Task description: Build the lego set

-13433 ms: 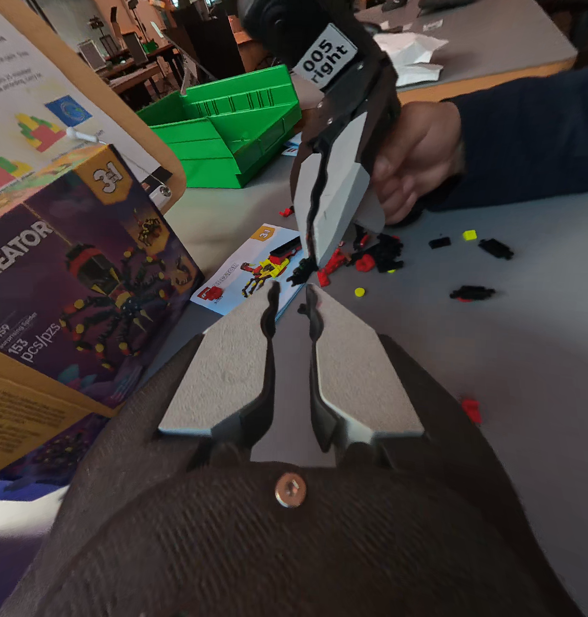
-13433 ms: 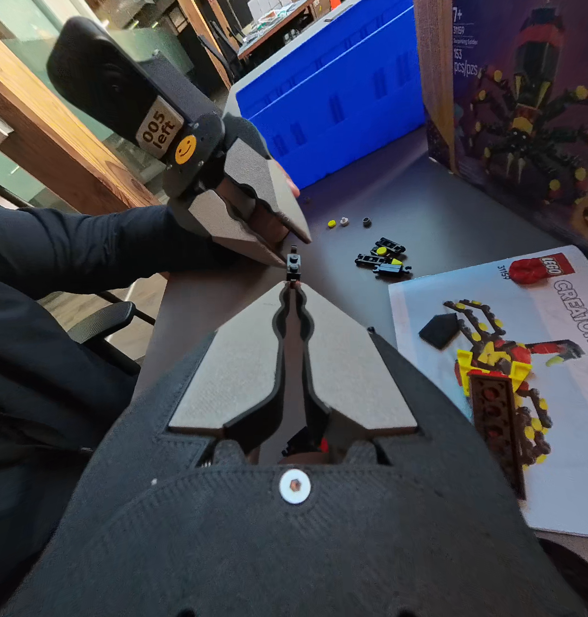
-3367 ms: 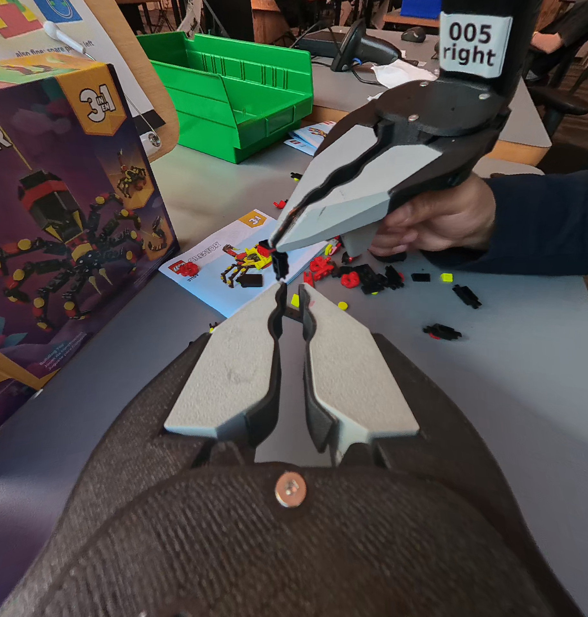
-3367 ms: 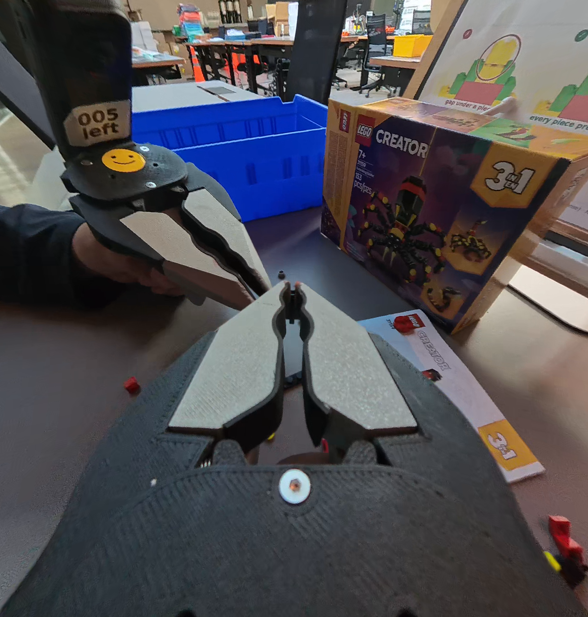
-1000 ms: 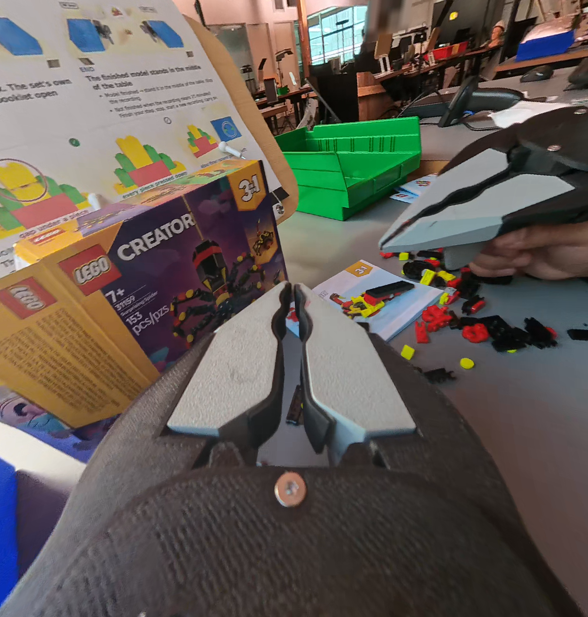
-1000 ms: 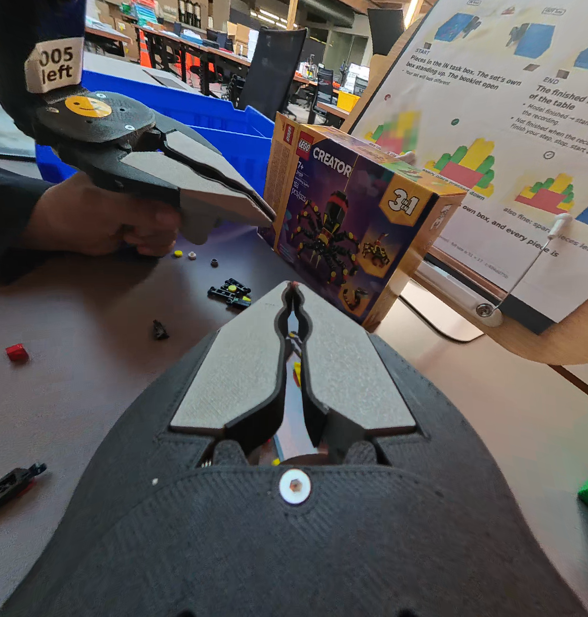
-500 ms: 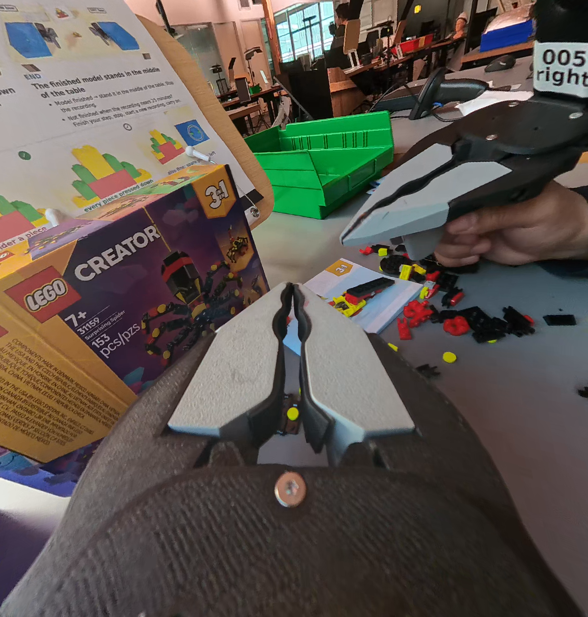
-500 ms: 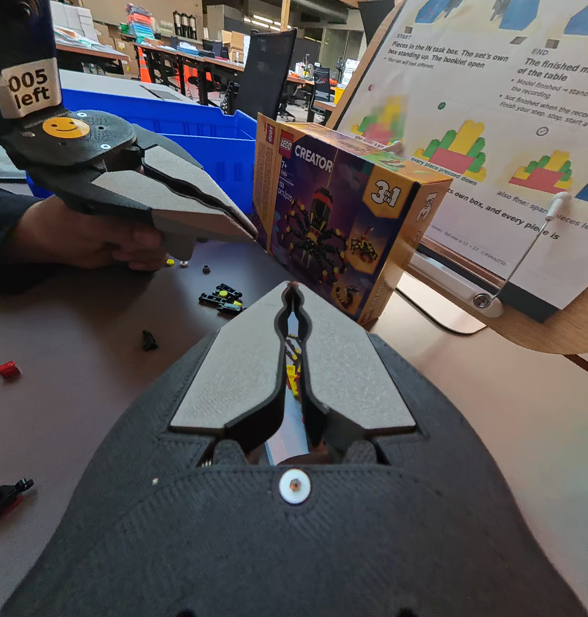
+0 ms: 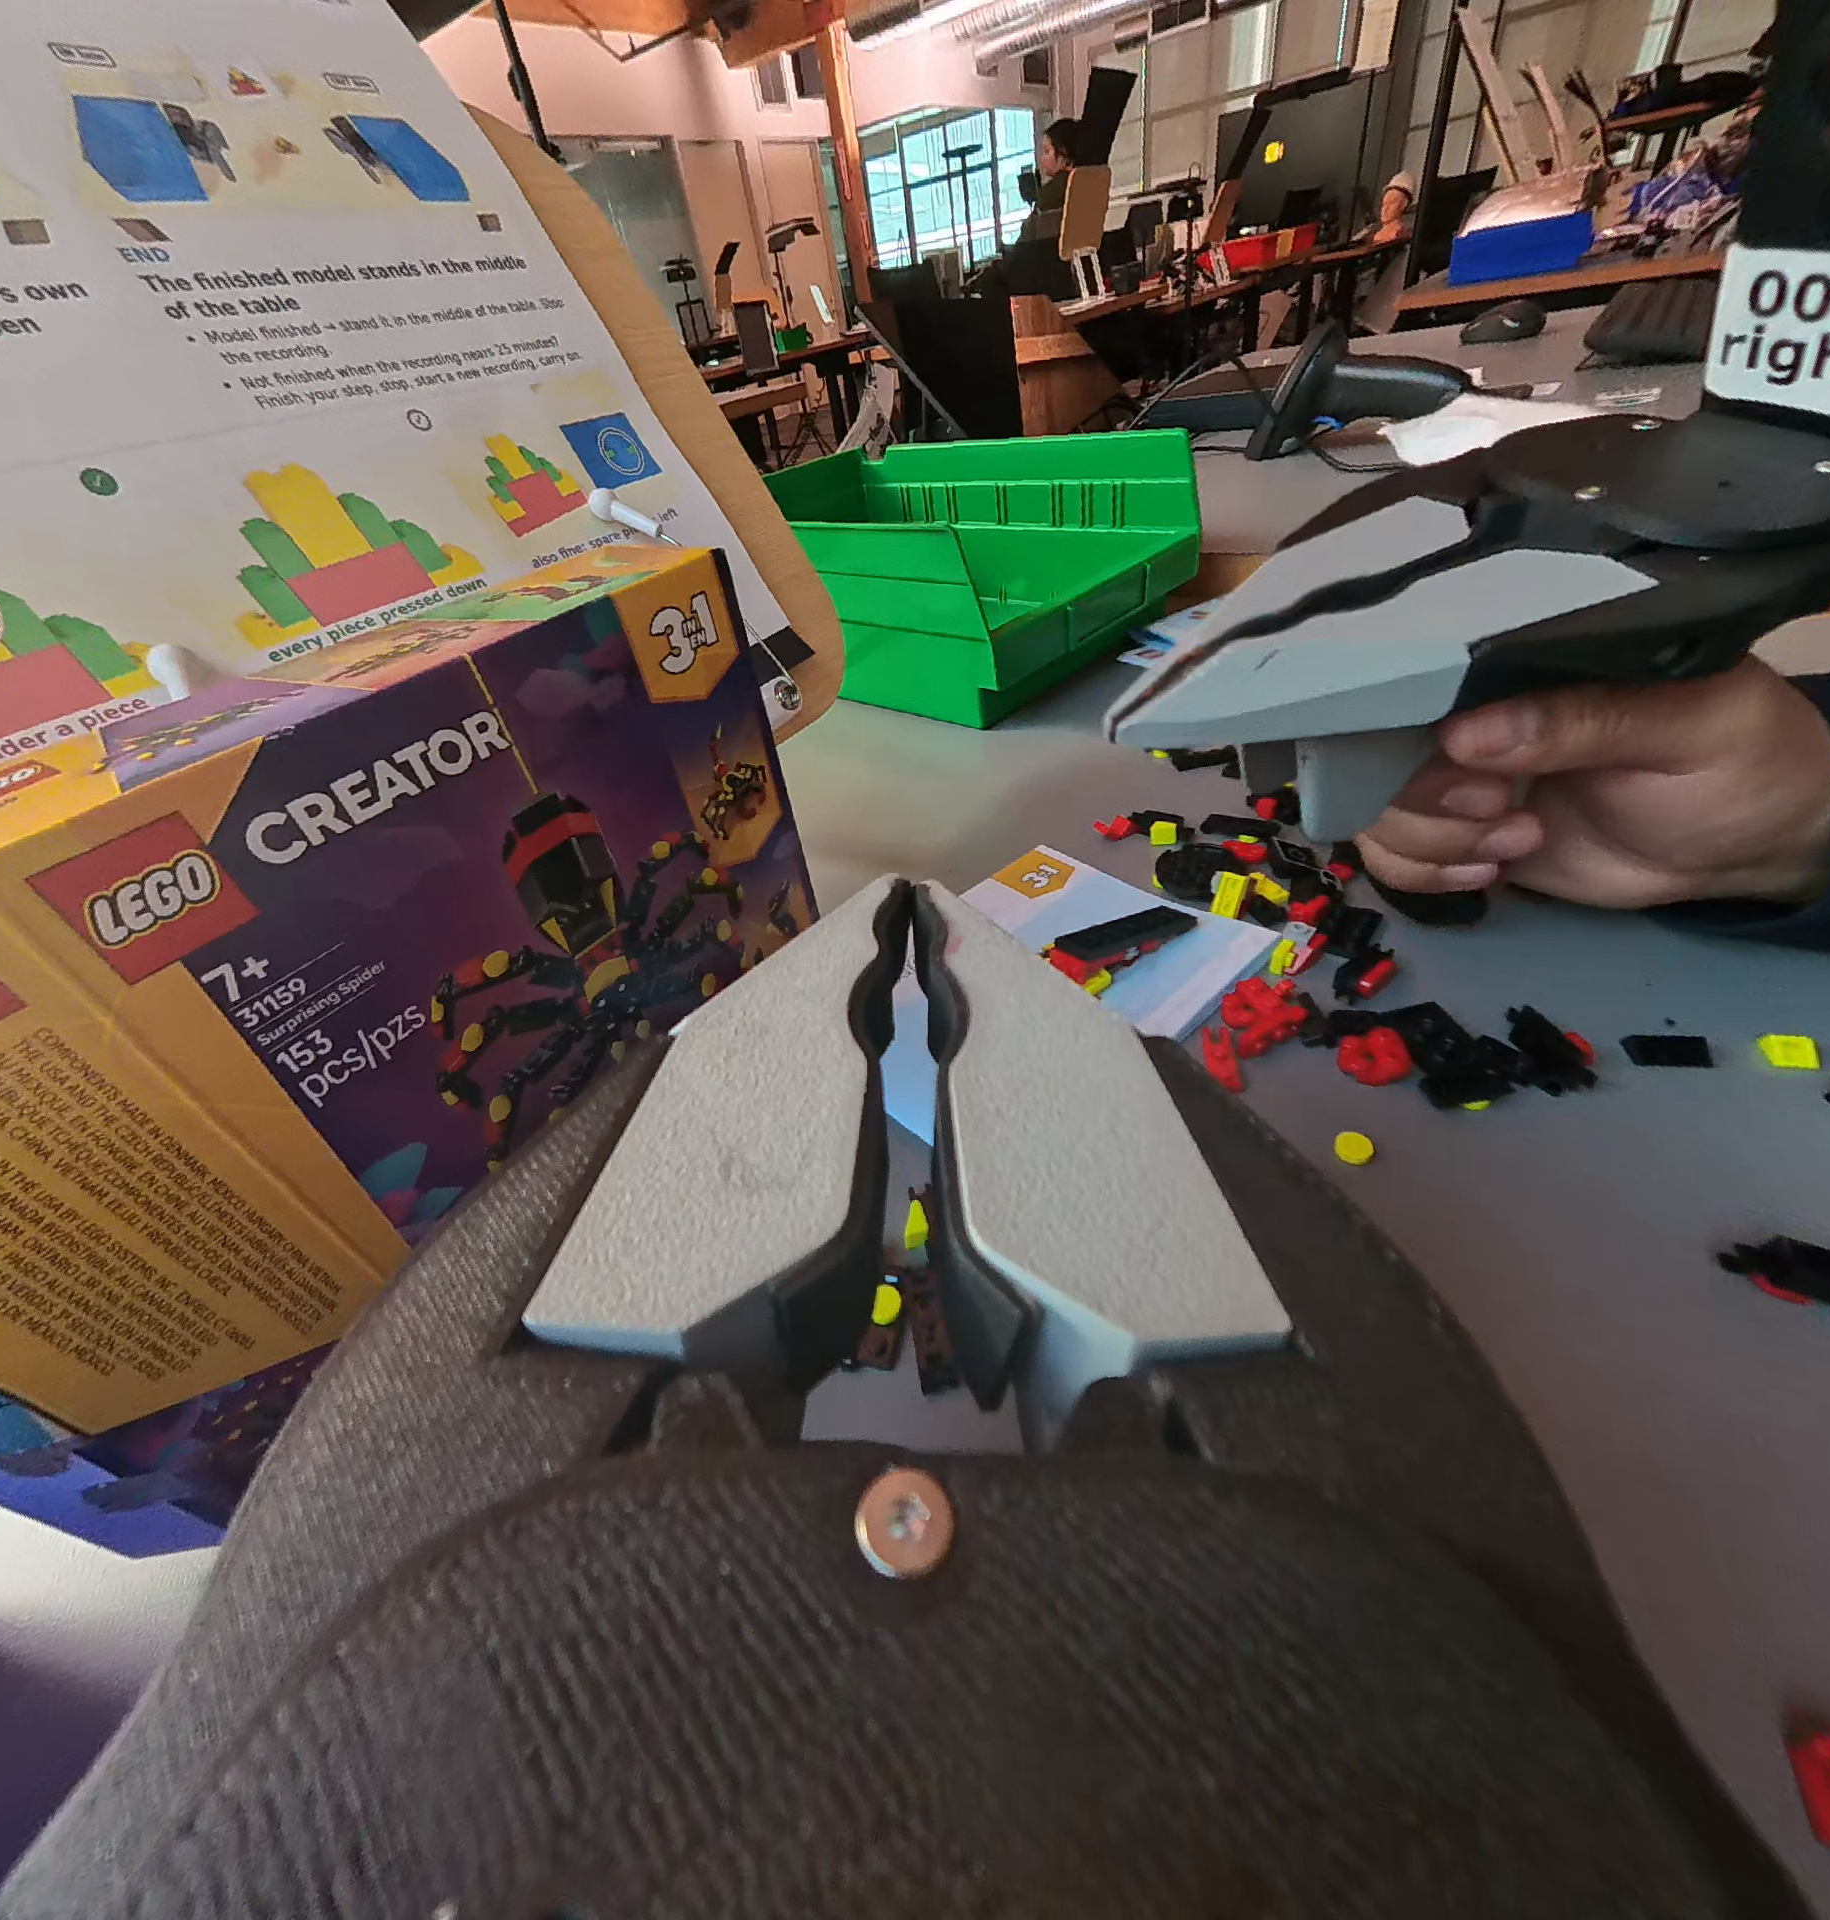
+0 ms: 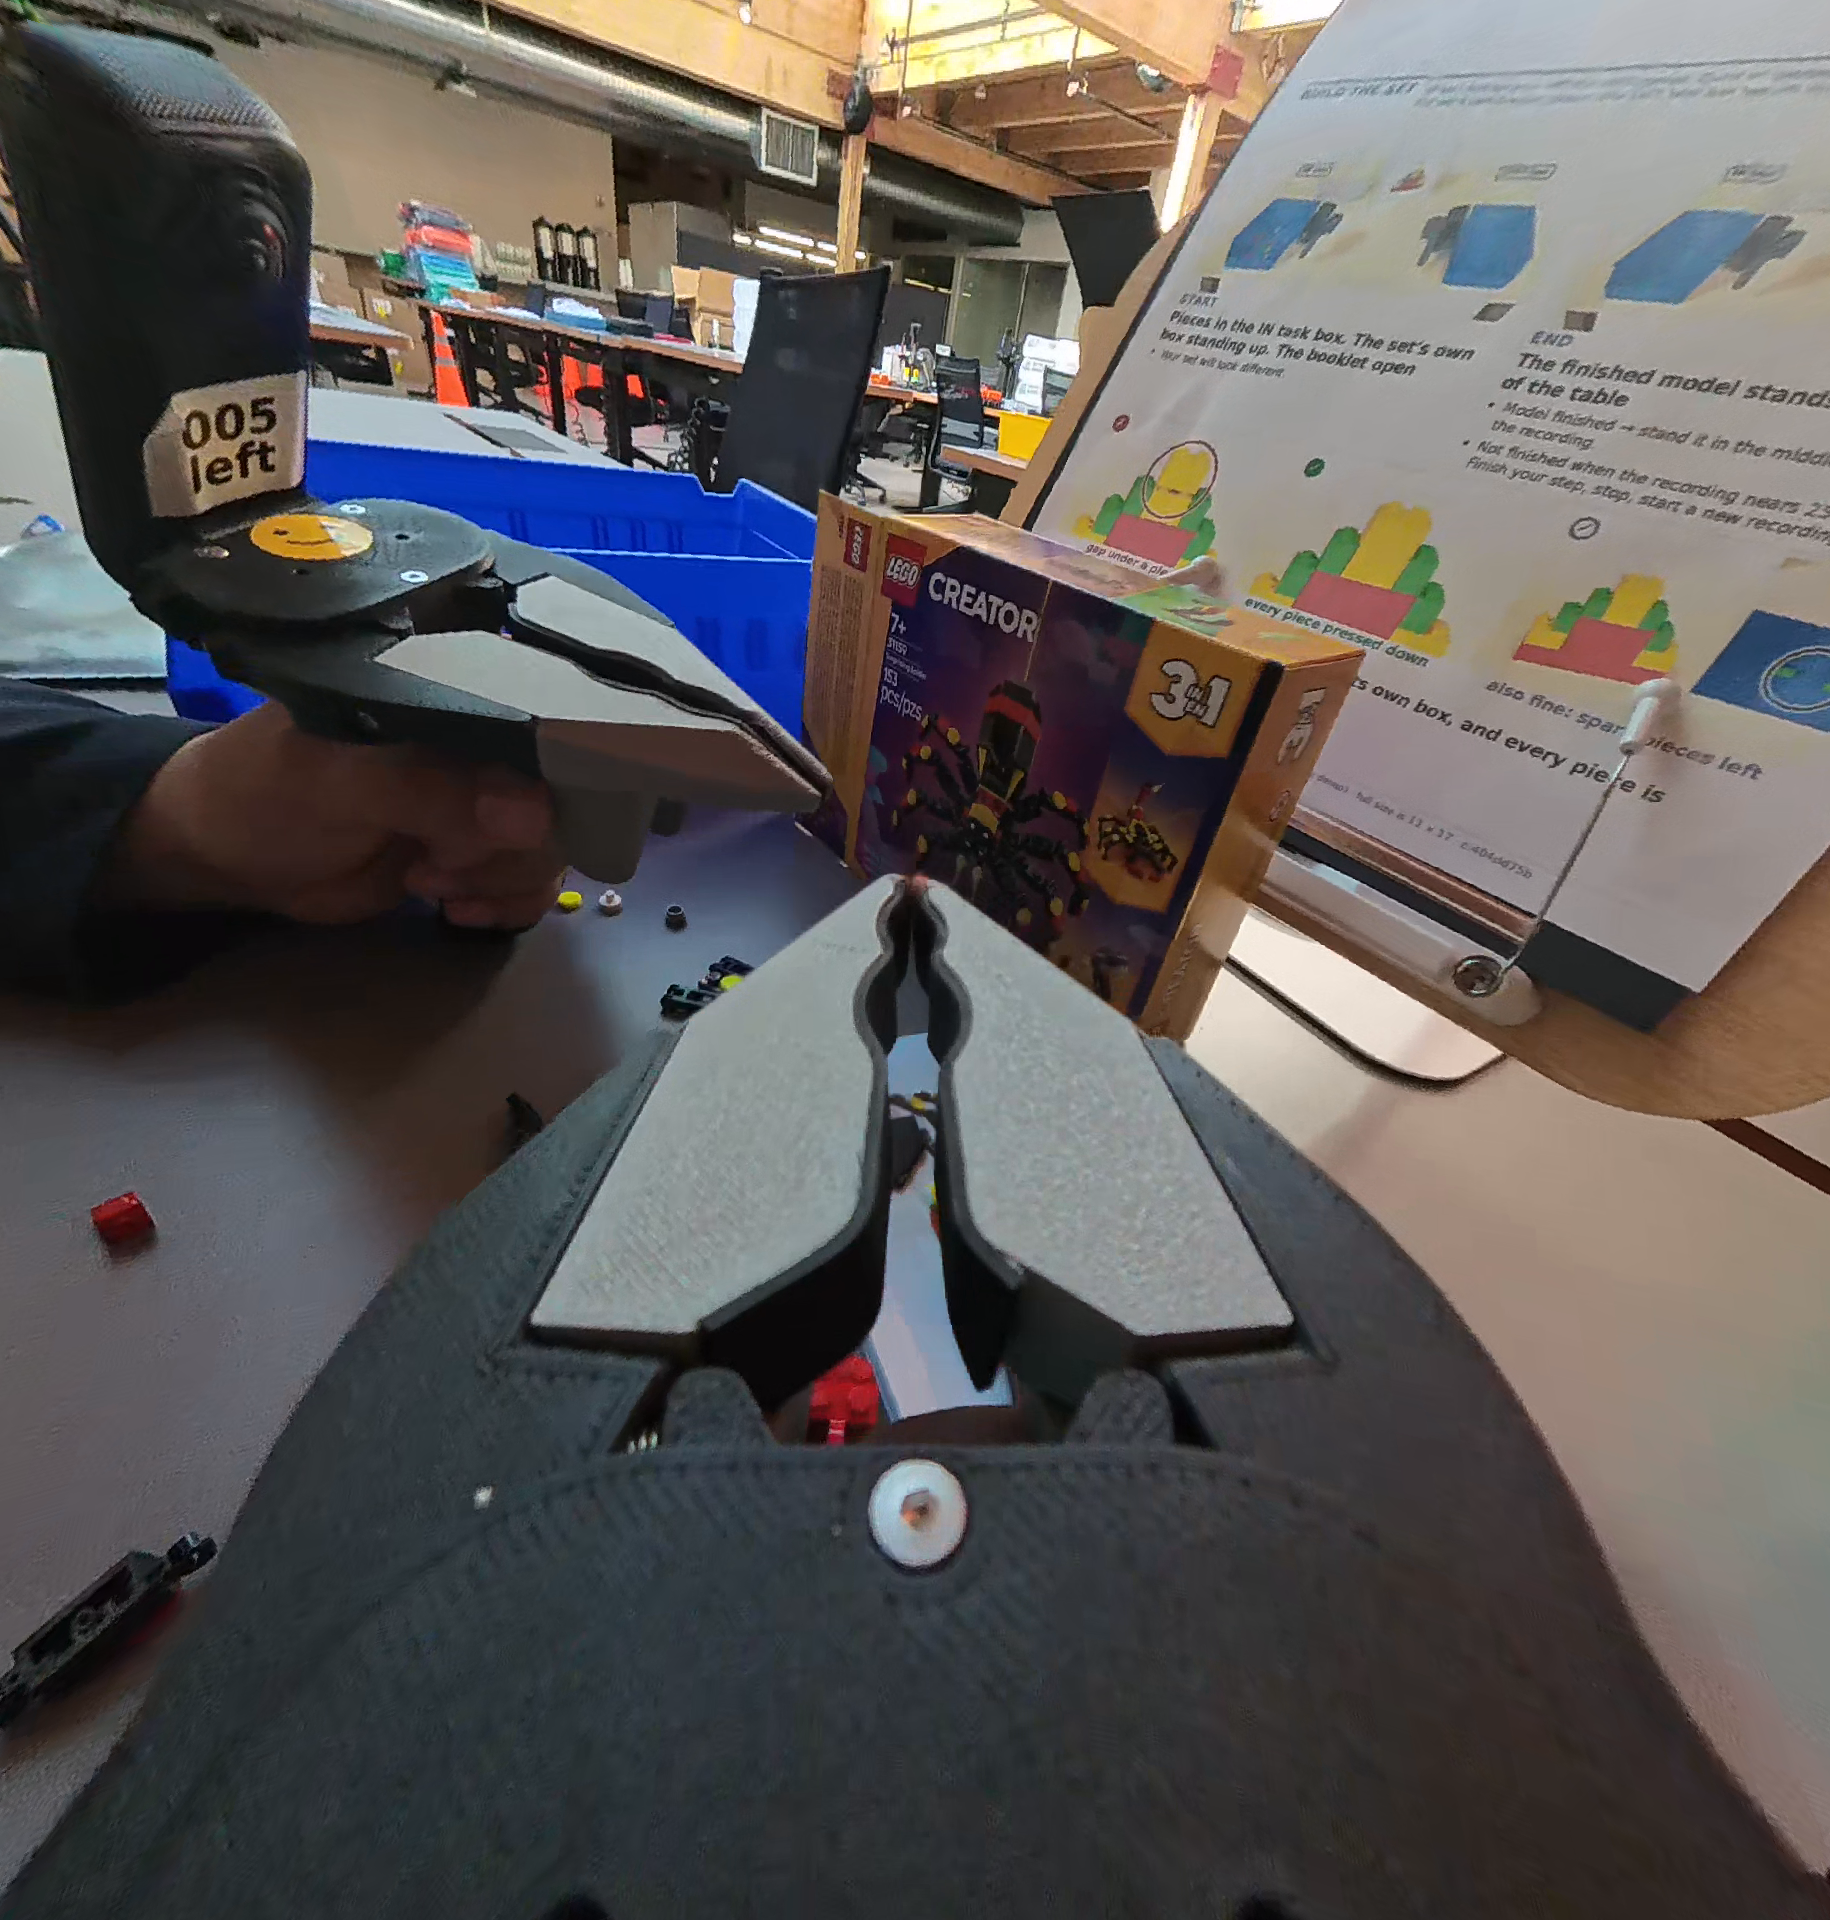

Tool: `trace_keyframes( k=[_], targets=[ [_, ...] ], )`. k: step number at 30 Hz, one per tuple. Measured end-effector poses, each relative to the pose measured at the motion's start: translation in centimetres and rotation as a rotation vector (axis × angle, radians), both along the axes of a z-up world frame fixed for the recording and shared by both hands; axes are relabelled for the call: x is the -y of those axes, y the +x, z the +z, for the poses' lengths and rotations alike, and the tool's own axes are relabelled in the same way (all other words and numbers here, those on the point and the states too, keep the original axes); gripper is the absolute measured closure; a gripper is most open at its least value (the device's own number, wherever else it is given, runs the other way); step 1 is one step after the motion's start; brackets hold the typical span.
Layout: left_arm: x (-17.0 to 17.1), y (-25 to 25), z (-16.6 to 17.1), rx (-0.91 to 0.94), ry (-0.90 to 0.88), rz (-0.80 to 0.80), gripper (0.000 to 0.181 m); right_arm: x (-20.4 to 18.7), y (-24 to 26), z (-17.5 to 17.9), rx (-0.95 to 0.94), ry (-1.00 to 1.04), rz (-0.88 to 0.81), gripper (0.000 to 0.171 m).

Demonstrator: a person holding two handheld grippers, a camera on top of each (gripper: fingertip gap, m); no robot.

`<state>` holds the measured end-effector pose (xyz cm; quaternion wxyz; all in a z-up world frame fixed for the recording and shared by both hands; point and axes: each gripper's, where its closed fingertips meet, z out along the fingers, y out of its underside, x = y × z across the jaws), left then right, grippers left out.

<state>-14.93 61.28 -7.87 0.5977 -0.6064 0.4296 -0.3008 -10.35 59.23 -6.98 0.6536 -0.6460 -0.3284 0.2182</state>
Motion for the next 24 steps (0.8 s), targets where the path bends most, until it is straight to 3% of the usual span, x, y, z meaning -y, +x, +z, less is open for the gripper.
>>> trace_keyframes(
  k=[24],
  targets=[
    [0.3,0.02,0.2,0.003,0.033,-0.001,0.181,0.17,0.06,0.27,0.009,0.029,-0.016,0.171]
  ],
)
